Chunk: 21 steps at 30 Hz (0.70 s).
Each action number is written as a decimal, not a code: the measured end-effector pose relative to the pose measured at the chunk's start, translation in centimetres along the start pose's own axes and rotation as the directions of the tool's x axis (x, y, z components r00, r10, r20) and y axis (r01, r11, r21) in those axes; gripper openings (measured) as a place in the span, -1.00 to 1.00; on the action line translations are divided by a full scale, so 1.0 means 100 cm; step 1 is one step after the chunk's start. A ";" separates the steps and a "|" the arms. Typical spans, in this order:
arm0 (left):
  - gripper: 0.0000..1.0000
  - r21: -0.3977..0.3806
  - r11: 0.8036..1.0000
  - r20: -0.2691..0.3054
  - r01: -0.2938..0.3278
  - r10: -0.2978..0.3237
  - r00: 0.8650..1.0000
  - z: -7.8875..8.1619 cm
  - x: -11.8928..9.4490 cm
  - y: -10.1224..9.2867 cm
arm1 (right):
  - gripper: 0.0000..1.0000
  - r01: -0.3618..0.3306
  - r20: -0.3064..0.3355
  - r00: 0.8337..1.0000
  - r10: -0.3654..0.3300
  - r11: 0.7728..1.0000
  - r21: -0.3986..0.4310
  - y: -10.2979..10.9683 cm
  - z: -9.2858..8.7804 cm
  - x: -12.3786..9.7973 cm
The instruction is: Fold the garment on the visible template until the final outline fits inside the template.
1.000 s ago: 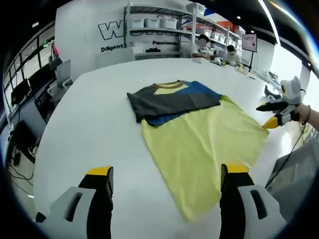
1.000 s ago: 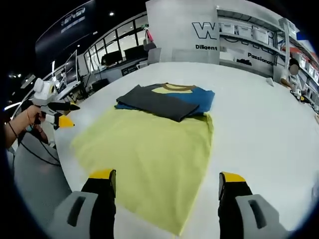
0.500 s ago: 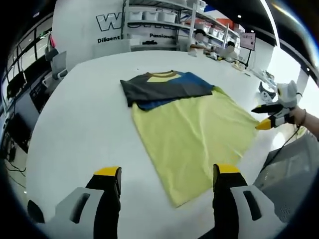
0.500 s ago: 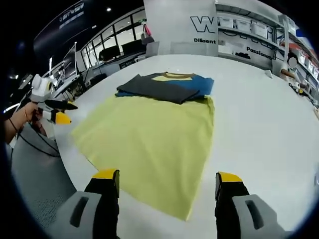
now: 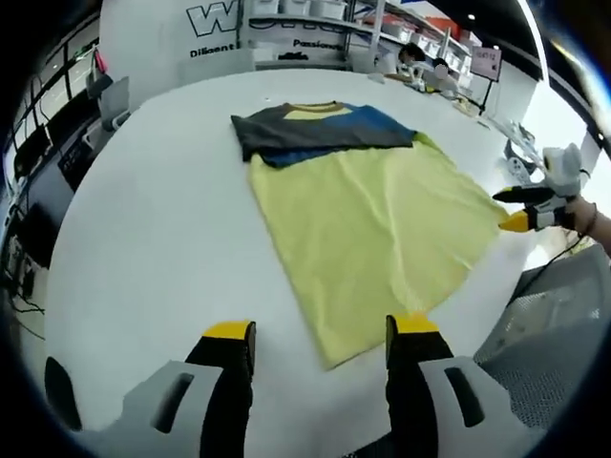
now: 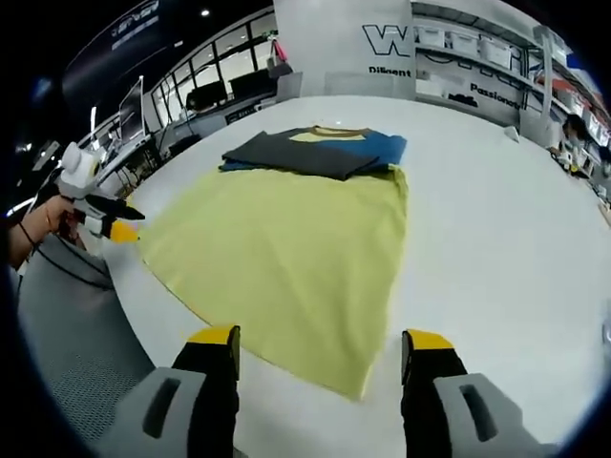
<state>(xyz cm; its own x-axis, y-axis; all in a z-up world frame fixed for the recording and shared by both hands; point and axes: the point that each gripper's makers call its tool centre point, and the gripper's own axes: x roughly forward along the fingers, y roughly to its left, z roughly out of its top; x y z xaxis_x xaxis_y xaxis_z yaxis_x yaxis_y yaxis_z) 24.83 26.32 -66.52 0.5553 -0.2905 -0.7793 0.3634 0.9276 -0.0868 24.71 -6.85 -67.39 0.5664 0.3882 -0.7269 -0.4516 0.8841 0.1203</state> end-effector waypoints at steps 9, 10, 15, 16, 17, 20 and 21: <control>-0.19 -0.020 1.000 -0.061 0.024 -0.025 0.998 -0.014 0.003 -0.008 | -0.13 0.009 -0.013 1.000 -0.009 1.000 -0.003 0.001 -0.010 -0.003; -0.21 -0.028 0.999 -0.064 0.020 -0.022 0.998 -0.015 0.002 -0.007 | -0.19 0.013 -0.016 1.000 -0.013 1.000 -0.007 0.002 -0.012 -0.005; -0.35 -0.007 1.000 -0.079 0.022 -0.023 0.997 -0.018 0.001 -0.010 | -0.26 0.022 -0.017 1.000 -0.022 1.000 -0.010 0.003 -0.016 -0.007; -0.36 -0.005 1.000 -0.081 0.022 -0.022 0.996 -0.018 0.001 -0.011 | -0.29 0.023 -0.017 1.000 -0.023 1.000 -0.010 0.003 -0.016 -0.007; -0.37 -0.003 1.000 -0.082 0.021 -0.021 0.996 -0.019 0.001 -0.011 | -0.31 0.024 -0.018 1.000 -0.024 1.000 -0.010 0.003 -0.017 -0.008; -0.47 -0.008 1.000 -0.084 0.018 -0.019 0.996 -0.020 0.001 -0.011 | -0.46 0.042 -0.021 0.999 -0.043 0.999 -0.019 0.000 -0.019 -0.009; -0.55 -0.007 1.000 -0.089 0.018 -0.018 0.996 -0.021 0.001 -0.011 | -0.54 0.048 -0.023 0.999 -0.049 0.999 -0.017 -0.002 -0.019 -0.009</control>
<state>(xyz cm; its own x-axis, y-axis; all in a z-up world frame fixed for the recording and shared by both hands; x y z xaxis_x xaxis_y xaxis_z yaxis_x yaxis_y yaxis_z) 22.92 25.72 -67.75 0.4801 -0.2852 -0.8295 0.3682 0.9239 -0.1046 22.94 -7.86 -68.04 0.5715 0.3385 -0.7475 -0.4352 0.8973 0.0736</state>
